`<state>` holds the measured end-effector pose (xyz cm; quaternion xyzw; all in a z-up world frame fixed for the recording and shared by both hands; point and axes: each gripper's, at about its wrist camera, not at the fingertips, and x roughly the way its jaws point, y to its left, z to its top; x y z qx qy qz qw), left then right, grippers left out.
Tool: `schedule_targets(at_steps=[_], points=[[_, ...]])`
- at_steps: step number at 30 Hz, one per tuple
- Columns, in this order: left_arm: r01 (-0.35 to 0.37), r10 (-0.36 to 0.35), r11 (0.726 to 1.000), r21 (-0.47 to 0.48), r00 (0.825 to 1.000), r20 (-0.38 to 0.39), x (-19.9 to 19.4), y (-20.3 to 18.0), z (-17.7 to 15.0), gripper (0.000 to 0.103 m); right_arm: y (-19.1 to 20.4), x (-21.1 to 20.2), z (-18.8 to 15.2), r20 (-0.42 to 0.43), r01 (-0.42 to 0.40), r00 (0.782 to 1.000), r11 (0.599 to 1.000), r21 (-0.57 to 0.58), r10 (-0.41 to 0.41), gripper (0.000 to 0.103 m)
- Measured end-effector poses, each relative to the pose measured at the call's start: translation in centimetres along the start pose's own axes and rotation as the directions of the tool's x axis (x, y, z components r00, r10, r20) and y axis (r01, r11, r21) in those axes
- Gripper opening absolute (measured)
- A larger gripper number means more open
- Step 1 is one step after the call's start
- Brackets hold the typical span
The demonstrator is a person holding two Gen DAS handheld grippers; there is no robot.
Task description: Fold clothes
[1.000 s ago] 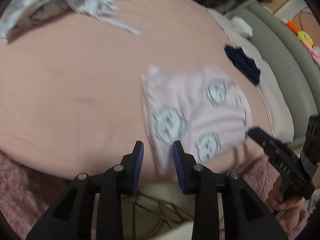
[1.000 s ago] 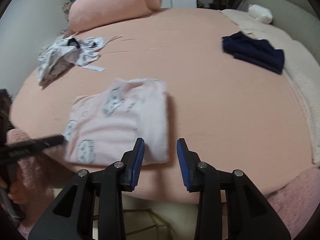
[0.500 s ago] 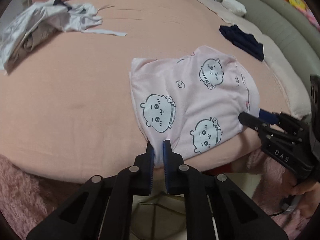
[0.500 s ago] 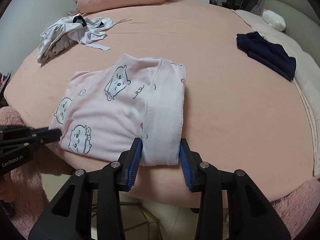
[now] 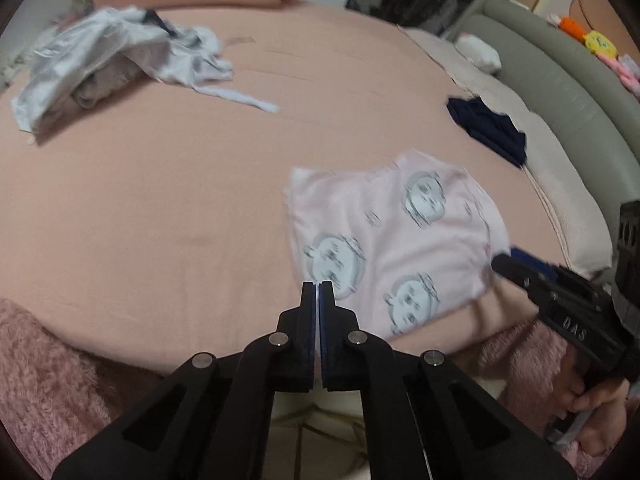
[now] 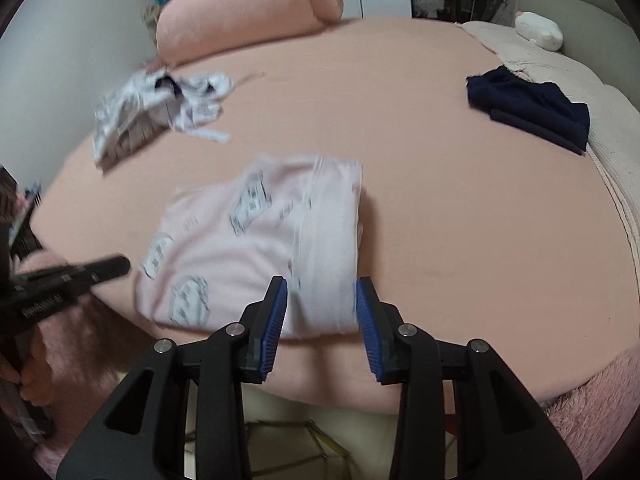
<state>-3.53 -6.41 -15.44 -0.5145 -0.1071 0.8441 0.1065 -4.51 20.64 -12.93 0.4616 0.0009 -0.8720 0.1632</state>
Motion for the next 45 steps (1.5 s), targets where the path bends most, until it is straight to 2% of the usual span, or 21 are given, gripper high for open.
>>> schedule_targets(at_steps=[1,3,4,7,8,10,12,17,23,26,30,32,33,35,37,39,40,41,42,43,45], points=[[0.004,-0.005,1.000,-0.007,1.000,-0.029,0.5,0.0,-0.3,0.009,-0.1,0.0,0.1,-0.004,-0.003,1.000,1.000,0.004,0.003,0.036],[0.009,-0.011,1.000,-0.018,0.997,-0.082,1.5,0.0,-0.8,0.029,-0.4,0.7,-0.2,-0.036,-0.005,0.999,1.000,0.013,0.006,0.036],[0.007,-0.009,1.000,-0.022,0.995,-0.103,2.0,0.1,-1.1,0.035,-0.5,1.1,-0.3,-0.055,-0.007,0.998,1.000,0.019,0.008,0.036],[0.043,-0.045,0.999,-0.029,0.993,-0.106,2.0,0.2,-1.5,0.036,-0.6,1.5,-0.4,-0.077,-0.020,0.997,0.999,0.031,0.022,0.036],[0.051,-0.054,0.998,-0.027,0.993,-0.104,2.1,-0.1,-1.6,0.035,-0.5,1.5,-0.3,-0.076,-0.017,0.997,1.000,0.025,0.019,0.036],[0.053,-0.054,0.999,-0.014,0.993,-0.108,2.5,-0.7,-1.8,0.024,0.0,1.6,-0.4,-0.079,-0.008,0.997,1.000,0.004,0.008,0.039],[0.018,-0.016,1.000,0.017,0.995,-0.100,2.8,-1.3,-1.9,0.015,0.5,1.8,-0.5,-0.082,0.007,0.997,1.000,-0.021,-0.009,0.041],[-0.060,0.063,0.997,0.056,0.997,-0.053,2.3,-2.3,-2.2,0.011,0.7,2.9,-0.4,-0.089,0.052,0.994,0.997,-0.049,-0.056,0.038],[-0.097,0.098,0.995,0.032,0.993,-0.062,2.4,-1.4,-2.1,0.005,0.3,3.1,-0.6,-0.090,0.047,0.995,0.997,-0.058,-0.052,0.037],[-0.092,0.093,0.996,0.012,0.993,-0.068,2.3,-1.0,-1.7,0.001,0.2,2.9,-0.7,-0.094,0.041,0.995,0.998,-0.052,-0.046,0.037],[0.015,-0.016,0.996,-0.086,1.000,-0.014,0.1,0.3,-0.8,0.002,-0.7,-0.2,0.4,-0.040,-0.041,0.998,0.999,-0.002,0.041,0.035],[0.011,-0.009,0.999,-0.041,0.999,0.044,-0.5,-0.5,0.4,0.002,-1.1,-1.8,1.5,0.009,-0.093,0.996,0.996,0.012,0.093,0.035],[0.016,-0.016,1.000,-0.005,0.999,0.043,-0.1,-1.2,0.9,0.002,-1.0,-1.7,2.1,0.010,-0.107,0.994,0.994,-0.003,0.107,0.036],[0.046,-0.045,0.996,0.073,0.999,-0.008,1.8,-2.9,1.8,0.002,-0.6,-1.1,3.1,0.000,-0.124,0.992,0.991,-0.045,0.124,0.036],[0.079,-0.071,0.986,0.149,0.996,-0.061,3.7,-4.5,2.6,0.002,0.4,1.1,3.6,-0.055,-0.094,0.995,0.988,-0.126,0.087,0.035],[0.025,-0.006,0.983,0.183,0.995,-0.101,5.1,-4.4,2.4,0.002,0.9,2.8,3.6,-0.069,-0.014,0.998,0.980,-0.196,0.001,0.029],[0.021,-0.002,0.986,0.164,0.994,-0.114,5.3,-3.7,2.4,0.002,1.1,3.5,3.5,-0.068,0.032,0.997,0.972,-0.232,-0.049,0.017],[0.042,-0.027,0.992,0.121,0.992,-0.120,5.2,-2.8,2.5,0.003,1.0,3.9,3.6,-0.064,0.063,0.995,0.967,-0.247,-0.081,0.016],[0.033,-0.021,0.995,0.094,0.992,-0.123,5.0,-2.1,2.7,0.003,0.3,3.7,3.8,-0.060,0.070,0.995,0.971,-0.229,-0.086,0.016],[0.001,0.009,0.997,0.078,0.992,-0.123,4.7,-1.5,3.0,0.003,-0.3,3.5,3.9,-0.055,0.077,0.994,0.974,-0.212,-0.090,0.025],[-0.046,0.052,0.997,0.065,0.993,-0.102,4.0,-0.8,3.5,0.003,-1.5,3.1,4.3,-0.046,0.091,0.994,0.980,-0.176,-0.100,0.028]])
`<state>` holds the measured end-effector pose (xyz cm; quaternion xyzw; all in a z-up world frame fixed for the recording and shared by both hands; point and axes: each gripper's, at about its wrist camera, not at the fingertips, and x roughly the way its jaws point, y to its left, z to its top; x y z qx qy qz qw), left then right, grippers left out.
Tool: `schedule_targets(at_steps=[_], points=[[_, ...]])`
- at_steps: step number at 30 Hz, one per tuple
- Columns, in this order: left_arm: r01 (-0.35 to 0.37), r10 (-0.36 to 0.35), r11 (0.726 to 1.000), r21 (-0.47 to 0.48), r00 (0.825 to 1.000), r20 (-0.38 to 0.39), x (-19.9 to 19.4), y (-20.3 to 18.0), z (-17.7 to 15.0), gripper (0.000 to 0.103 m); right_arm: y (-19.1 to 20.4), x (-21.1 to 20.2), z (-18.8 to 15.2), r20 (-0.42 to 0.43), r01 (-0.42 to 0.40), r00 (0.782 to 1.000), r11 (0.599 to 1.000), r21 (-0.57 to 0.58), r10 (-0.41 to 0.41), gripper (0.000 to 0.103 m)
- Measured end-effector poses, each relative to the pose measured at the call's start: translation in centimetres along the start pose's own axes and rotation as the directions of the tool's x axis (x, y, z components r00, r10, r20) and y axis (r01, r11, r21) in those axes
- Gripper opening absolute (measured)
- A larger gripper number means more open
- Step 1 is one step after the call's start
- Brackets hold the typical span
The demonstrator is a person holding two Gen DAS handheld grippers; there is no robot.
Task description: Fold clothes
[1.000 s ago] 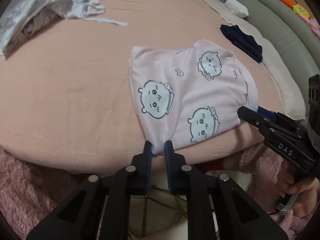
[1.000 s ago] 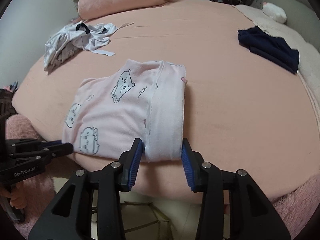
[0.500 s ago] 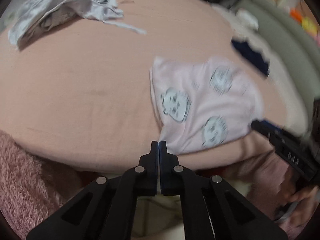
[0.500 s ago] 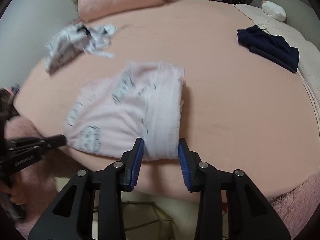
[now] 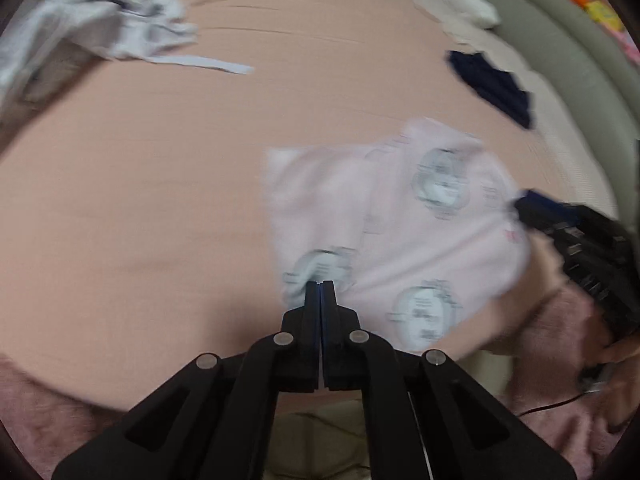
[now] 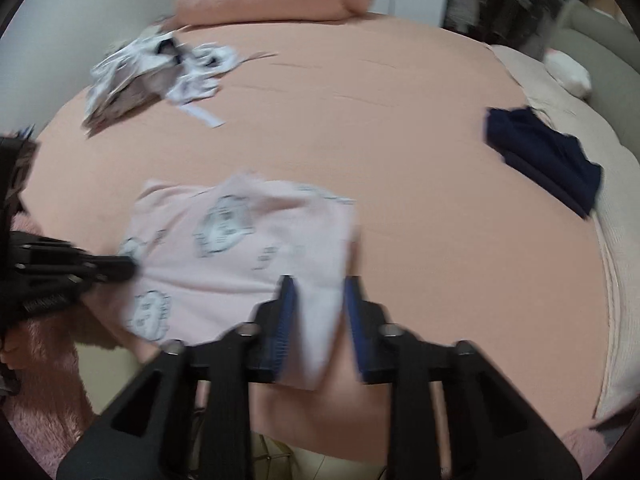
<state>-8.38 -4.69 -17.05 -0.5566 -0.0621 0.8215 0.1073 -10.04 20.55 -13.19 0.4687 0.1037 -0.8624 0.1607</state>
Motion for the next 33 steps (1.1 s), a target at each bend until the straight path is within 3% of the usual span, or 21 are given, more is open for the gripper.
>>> schedule_targets(at_steps=[1,4,6,10,13,17,18,19,21,23,25,26,29,30,32,33], points=[[-0.004,0.004,1.000,-0.015,1.000,0.017,-0.4,0.3,0.2,0.004,-0.6,-0.2,0.1,0.005,-0.009,1.000,1.000,0.022,0.009,0.028],[0.054,-0.054,0.999,-0.005,0.995,0.084,-1.0,-0.1,1.8,0.005,-1.3,-1.0,1.2,0.039,-0.141,0.990,0.987,0.077,0.138,0.028],[0.065,-0.067,0.998,0.022,0.992,0.106,-0.6,-0.5,2.8,0.005,0.1,-0.5,1.9,0.040,-0.172,0.984,0.985,0.030,0.171,0.029],[0.092,-0.095,0.995,0.050,0.993,0.069,1.3,0.7,4.1,0.006,3.2,3.1,3.3,-0.022,-0.129,0.992,0.988,-0.084,0.128,0.028],[0.113,-0.110,0.993,-0.032,0.991,0.076,2.0,3.0,4.8,0.004,1.9,5.3,3.8,-0.038,-0.094,0.995,0.995,-0.017,0.094,0.026],[0.032,-0.012,0.991,-0.132,0.989,0.145,1.2,5.5,5.1,0.004,-0.1,5.7,3.5,0.008,-0.074,0.997,0.991,0.113,0.074,0.027],[0.051,-0.025,0.986,-0.160,0.986,0.162,0.9,6.1,5.2,0.004,-0.4,5.7,3.4,0.017,-0.084,0.996,0.987,0.135,0.082,0.027],[0.120,-0.088,0.976,-0.181,0.981,0.175,0.7,6.6,5.2,0.004,-0.6,5.4,3.4,0.030,-0.099,0.995,0.982,0.163,0.096,0.027],[0.192,-0.164,0.971,-0.142,0.968,0.189,0.6,5.8,5.4,0.004,-0.2,4.3,3.8,0.074,-0.117,0.992,0.980,0.163,0.106,0.027],[0.200,-0.187,0.978,-0.059,0.966,0.178,0.8,4.1,5.4,0.004,0.8,3.2,4.2,0.113,-0.141,0.985,0.982,0.128,0.127,0.029],[0.192,-0.184,0.981,-0.039,0.972,0.143,1.9,3.1,5.4,0.004,2.8,2.8,4.4,0.083,-0.217,0.974,0.975,0.045,0.213,0.029],[0.187,-0.181,0.982,-0.038,0.976,0.123,2.5,2.7,5.4,0.004,4.0,3.4,4.5,0.028,-0.249,0.968,0.969,-0.005,0.249,0.029],[0.139,-0.132,0.989,-0.049,0.983,0.125,3.1,2.8,5.6,0.003,6.1,6.0,4.2,-0.061,-0.154,0.987,0.984,-0.085,0.149,0.022],[0.127,-0.119,0.990,-0.062,0.985,0.129,3.1,3.1,5.6,0.003,5.6,6.5,4.2,-0.059,-0.142,0.988,0.988,-0.055,0.139,0.019],[0.108,-0.097,0.991,-0.077,0.986,0.136,2.9,3.7,5.6,0.003,3.8,7.2,4.5,-0.042,-0.141,0.989,0.989,0.039,0.142,0.001],[0.094,-0.082,0.992,-0.082,0.987,0.140,2.9,4.0,5.6,0.003,3.1,7.2,4.6,-0.035,-0.139,0.989,0.988,0.063,0.142,0.000]])
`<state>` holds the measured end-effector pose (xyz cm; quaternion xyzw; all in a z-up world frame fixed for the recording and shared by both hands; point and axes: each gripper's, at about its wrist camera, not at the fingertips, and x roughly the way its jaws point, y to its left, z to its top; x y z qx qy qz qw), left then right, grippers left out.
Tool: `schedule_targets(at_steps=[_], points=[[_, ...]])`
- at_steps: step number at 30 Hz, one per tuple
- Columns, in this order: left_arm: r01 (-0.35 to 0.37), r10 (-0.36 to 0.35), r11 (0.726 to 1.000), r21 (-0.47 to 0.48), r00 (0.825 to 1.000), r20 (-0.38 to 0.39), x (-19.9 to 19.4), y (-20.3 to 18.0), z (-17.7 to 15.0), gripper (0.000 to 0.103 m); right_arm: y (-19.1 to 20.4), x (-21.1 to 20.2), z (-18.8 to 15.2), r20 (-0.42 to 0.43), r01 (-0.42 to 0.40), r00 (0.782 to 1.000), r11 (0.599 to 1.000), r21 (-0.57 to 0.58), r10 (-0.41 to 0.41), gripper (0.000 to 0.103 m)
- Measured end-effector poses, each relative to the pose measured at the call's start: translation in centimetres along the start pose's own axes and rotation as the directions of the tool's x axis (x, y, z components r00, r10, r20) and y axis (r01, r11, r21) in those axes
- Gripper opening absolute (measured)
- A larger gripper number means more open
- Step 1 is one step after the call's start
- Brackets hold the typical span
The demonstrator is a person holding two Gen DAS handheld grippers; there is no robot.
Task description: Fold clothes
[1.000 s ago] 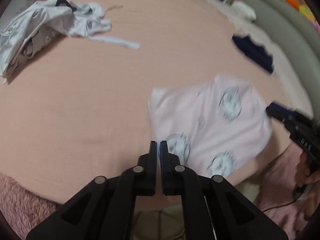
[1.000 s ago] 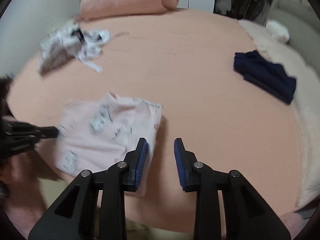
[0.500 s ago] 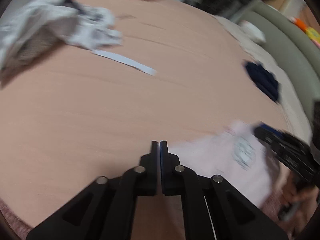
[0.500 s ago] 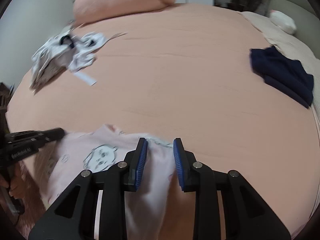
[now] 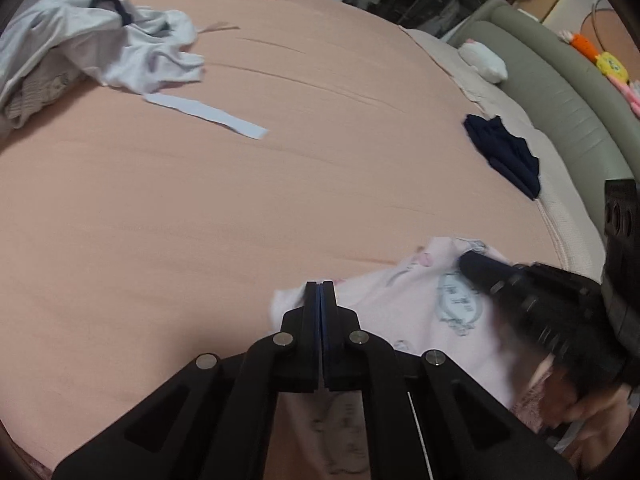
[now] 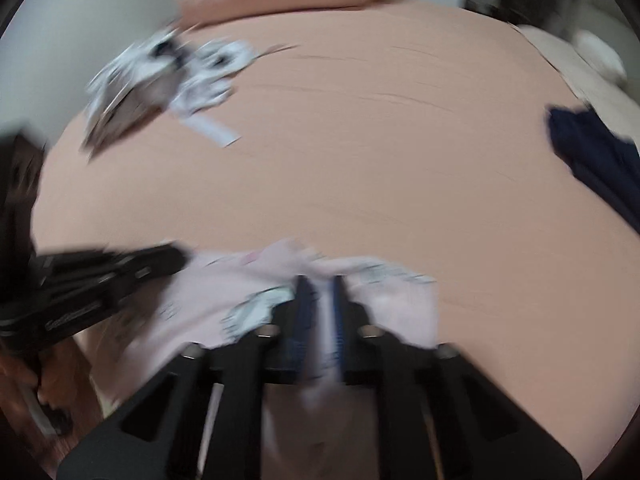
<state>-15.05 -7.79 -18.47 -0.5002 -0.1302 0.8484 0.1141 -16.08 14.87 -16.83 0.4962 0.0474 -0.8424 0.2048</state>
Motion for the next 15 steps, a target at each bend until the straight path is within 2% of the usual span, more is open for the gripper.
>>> schedule_targets(at_steps=[3,4,5,8,10,11,13,15], points=[[-0.007,0.008,0.998,-0.056,1.000,0.016,-1.4,1.6,0.1,0.003,-0.4,-2.2,0.3,0.061,-0.018,0.998,1.000,0.017,0.017,0.005],[-0.011,0.013,0.998,-0.066,1.000,0.022,-2.0,2.0,0.2,0.003,-0.2,-3.2,0.3,0.084,-0.025,0.996,1.000,0.012,0.024,0.009],[0.000,0.001,0.998,-0.061,1.000,0.014,-2.6,1.9,-0.2,0.003,0.1,-4.3,0.1,0.100,-0.034,0.994,0.999,0.000,0.034,0.015],[0.067,-0.067,0.998,-0.015,0.997,-0.040,-4.0,0.7,-1.9,0.005,0.9,-6.4,-1.5,0.088,-0.070,0.994,0.998,-0.006,0.070,0.020],[0.061,-0.061,0.998,0.002,0.996,-0.065,-4.4,-0.1,-3.5,0.015,1.8,-6.7,-3.6,0.059,-0.077,0.995,0.997,-0.019,0.078,0.020],[0.059,-0.059,0.998,-0.002,0.995,-0.078,-4.3,-0.5,-4.3,0.030,2.3,-6.6,-4.5,0.046,-0.076,0.996,0.997,-0.025,0.077,0.020],[0.074,-0.076,0.997,-0.021,0.992,-0.105,-3.8,-0.9,-5.3,0.034,3.1,-6.1,-5.8,0.020,-0.090,0.996,0.995,-0.028,0.091,0.020],[0.032,-0.029,0.999,0.026,0.995,-0.097,-3.9,-1.9,-5.8,0.034,4.3,-5.5,-6.5,0.000,-0.114,0.994,0.993,-0.045,0.114,0.020]])
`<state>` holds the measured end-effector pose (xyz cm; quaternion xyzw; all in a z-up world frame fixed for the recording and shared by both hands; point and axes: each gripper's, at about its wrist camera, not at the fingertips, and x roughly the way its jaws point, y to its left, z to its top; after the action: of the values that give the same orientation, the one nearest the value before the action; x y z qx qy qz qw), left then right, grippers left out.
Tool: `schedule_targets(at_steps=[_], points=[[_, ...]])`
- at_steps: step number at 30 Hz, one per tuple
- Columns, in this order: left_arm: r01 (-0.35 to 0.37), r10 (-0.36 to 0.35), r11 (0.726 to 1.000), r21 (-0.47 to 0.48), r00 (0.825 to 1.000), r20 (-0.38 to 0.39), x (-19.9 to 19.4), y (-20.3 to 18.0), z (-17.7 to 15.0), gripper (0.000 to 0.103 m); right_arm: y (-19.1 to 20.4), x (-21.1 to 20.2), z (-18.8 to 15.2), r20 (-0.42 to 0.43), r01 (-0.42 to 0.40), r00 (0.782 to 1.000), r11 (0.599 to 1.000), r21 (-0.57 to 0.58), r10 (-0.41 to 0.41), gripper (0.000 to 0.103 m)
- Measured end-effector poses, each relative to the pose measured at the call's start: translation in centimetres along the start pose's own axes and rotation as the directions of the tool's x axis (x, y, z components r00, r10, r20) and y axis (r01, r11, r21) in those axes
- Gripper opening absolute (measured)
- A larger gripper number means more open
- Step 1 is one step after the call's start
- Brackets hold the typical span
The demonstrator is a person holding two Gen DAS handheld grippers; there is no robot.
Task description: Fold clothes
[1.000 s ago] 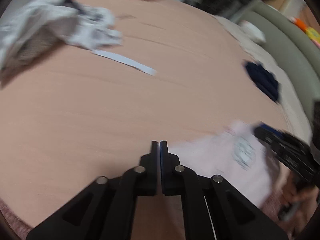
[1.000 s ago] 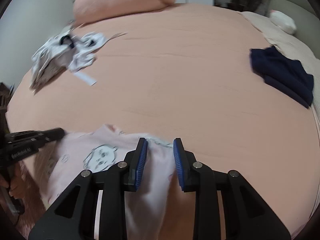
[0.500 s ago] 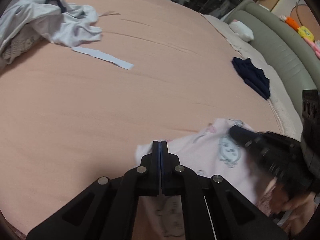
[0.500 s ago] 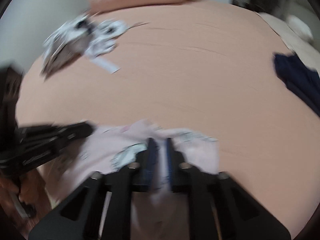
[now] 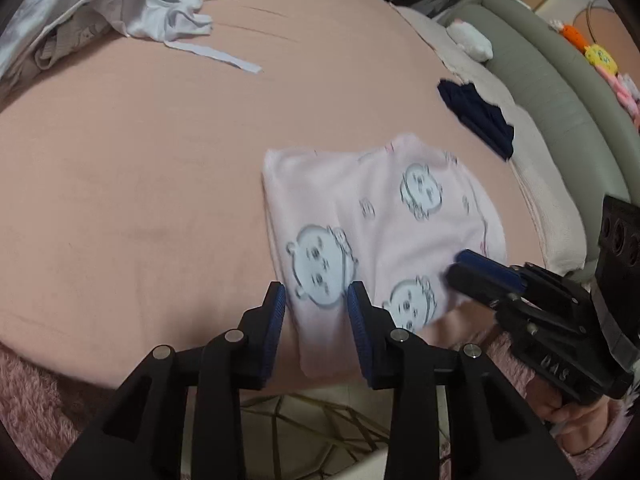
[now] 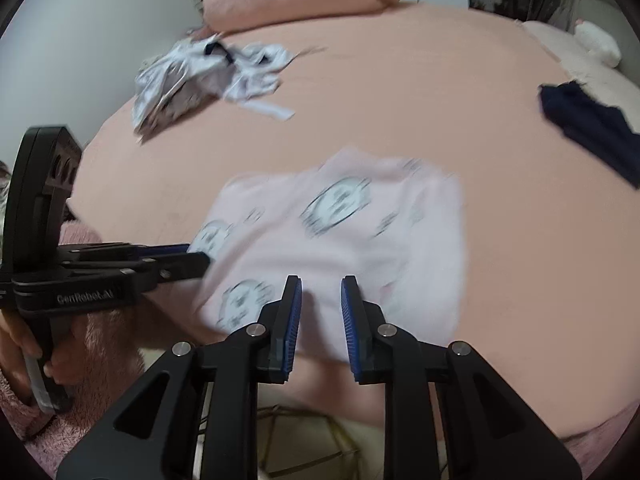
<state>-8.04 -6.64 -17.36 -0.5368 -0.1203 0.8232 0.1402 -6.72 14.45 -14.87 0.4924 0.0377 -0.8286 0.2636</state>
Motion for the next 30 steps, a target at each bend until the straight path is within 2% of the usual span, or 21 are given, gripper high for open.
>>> schedule_targets(at_steps=[2,4,6,7,8,10,15,21,22,24,25,27,28,29,30], points=[[-0.065,0.064,0.995,0.078,0.998,0.011,0.2,-1.3,-0.3,0.034,1.2,0.3,-0.2,-0.001,-0.014,1.000,0.999,-0.033,0.014,0.020],[-0.127,0.129,0.985,0.113,0.991,-0.015,1.2,-1.5,-0.6,0.038,2.1,1.4,-0.1,-0.026,0.011,1.000,0.998,-0.070,-0.013,0.019],[-0.130,0.133,0.988,0.088,0.991,-0.021,1.2,-0.8,-0.6,0.038,1.7,3.0,0.2,-0.068,0.050,0.996,0.997,-0.065,-0.055,0.012],[-0.152,0.154,0.984,0.088,0.988,-0.012,0.9,-0.5,-0.6,0.038,1.1,3.2,0.0,-0.076,0.050,0.996,0.998,-0.047,-0.054,0.003],[-0.164,0.165,0.983,0.088,0.986,-0.006,0.8,-0.3,-0.6,0.039,0.5,2.9,-0.1,-0.072,0.060,0.995,0.998,-0.032,-0.062,0.000],[-0.155,0.156,0.985,0.077,0.988,-0.008,0.8,0.1,-0.6,0.039,-0.5,2.0,-0.6,-0.058,0.108,0.992,0.994,-0.024,-0.109,0.000],[-0.154,0.154,0.986,0.070,0.988,0.002,0.0,1.2,-1.1,0.040,-1.9,0.5,-1.4,-0.056,0.087,0.995,0.996,0.026,-0.086,0.000],[-0.065,0.066,0.998,-0.017,0.998,0.025,-1.1,2.4,-1.5,0.039,-4.3,-3.3,-2.2,0.017,0.005,1.000,0.989,0.147,-0.008,0.000],[-0.038,0.039,0.999,-0.020,0.999,0.032,-1.4,2.4,-1.7,0.039,-4.2,-3.8,-2.2,0.035,-0.007,0.999,0.988,0.154,0.002,0.005],[-0.001,0.001,1.000,-0.011,0.999,0.043,-1.7,2.1,-2.0,0.039,-3.0,-4.1,-2.1,0.051,-0.018,0.999,0.993,0.116,0.012,0.006],[-0.002,0.002,1.000,0.002,0.999,0.044,-1.6,1.8,-2.0,0.039,-2.3,-4.0,-2.0,0.054,-0.011,0.999,0.996,0.089,0.006,0.006],[-0.047,0.047,0.999,0.027,0.999,0.026,-1.0,1.4,-2.1,0.039,-0.9,-3.2,-1.8,0.053,0.046,0.997,0.998,0.039,-0.049,0.006],[-0.073,0.073,0.997,0.032,0.997,0.014,-0.7,1.5,-2.2,0.040,-0.8,-2.7,-1.7,0.036,0.089,0.995,0.995,0.039,-0.090,0.006],[-0.073,0.073,0.997,0.020,0.997,0.009,-0.6,1.9,-2.3,0.040,-1.1,-2.4,-1.8,0.023,0.107,0.994,0.993,0.054,-0.108,0.001],[-0.076,0.076,0.997,0.002,0.997,0.015,-0.9,2.3,-2.2,0.040,-2.1,-2.5,-1.9,0.018,0.087,0.996,0.992,0.093,-0.089,0.000]])
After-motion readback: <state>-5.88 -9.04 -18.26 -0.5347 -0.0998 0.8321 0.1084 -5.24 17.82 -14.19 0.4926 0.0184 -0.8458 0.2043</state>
